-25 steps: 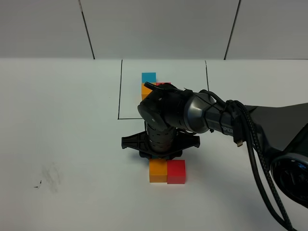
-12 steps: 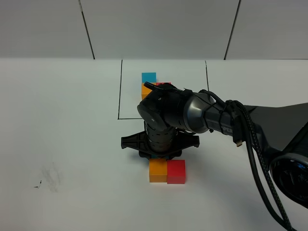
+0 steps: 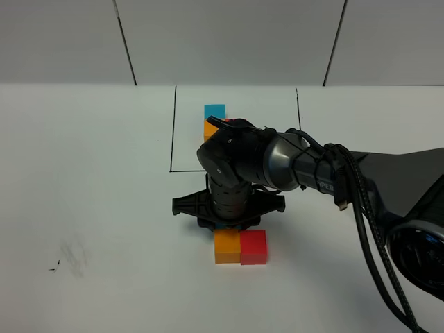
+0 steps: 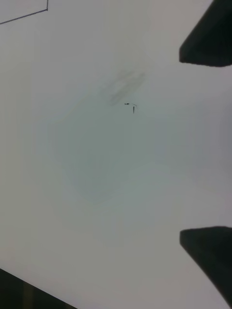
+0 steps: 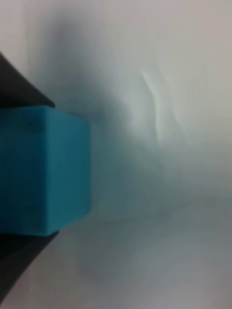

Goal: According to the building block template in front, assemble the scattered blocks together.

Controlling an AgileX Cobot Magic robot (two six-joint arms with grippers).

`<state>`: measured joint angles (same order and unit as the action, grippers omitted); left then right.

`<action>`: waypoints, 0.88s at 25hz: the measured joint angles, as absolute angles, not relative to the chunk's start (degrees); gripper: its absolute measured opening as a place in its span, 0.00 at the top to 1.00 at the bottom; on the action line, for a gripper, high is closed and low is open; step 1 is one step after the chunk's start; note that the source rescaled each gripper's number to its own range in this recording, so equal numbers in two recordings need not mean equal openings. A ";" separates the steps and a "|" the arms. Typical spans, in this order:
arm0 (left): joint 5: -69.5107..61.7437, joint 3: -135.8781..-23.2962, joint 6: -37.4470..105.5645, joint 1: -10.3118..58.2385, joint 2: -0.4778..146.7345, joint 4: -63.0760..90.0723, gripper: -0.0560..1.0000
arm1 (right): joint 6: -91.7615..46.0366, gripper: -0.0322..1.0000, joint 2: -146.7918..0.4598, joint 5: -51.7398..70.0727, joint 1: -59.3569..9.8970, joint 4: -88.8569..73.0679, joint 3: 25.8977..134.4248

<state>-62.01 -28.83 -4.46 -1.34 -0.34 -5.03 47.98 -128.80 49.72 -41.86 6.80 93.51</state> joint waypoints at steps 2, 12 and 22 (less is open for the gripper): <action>-62.01 -28.83 -4.46 -1.34 -0.34 -5.03 0.47 | 46.96 0.58 -129.27 50.52 -41.86 6.08 94.60; -62.01 -28.83 -4.46 -1.34 -0.34 -5.03 0.47 | 46.12 0.26 -129.22 57.14 -41.86 10.99 101.57; -62.01 -28.83 -4.46 -1.34 -0.34 -5.03 0.47 | 40.49 0.00 -126.07 66.64 -38.14 29.67 115.38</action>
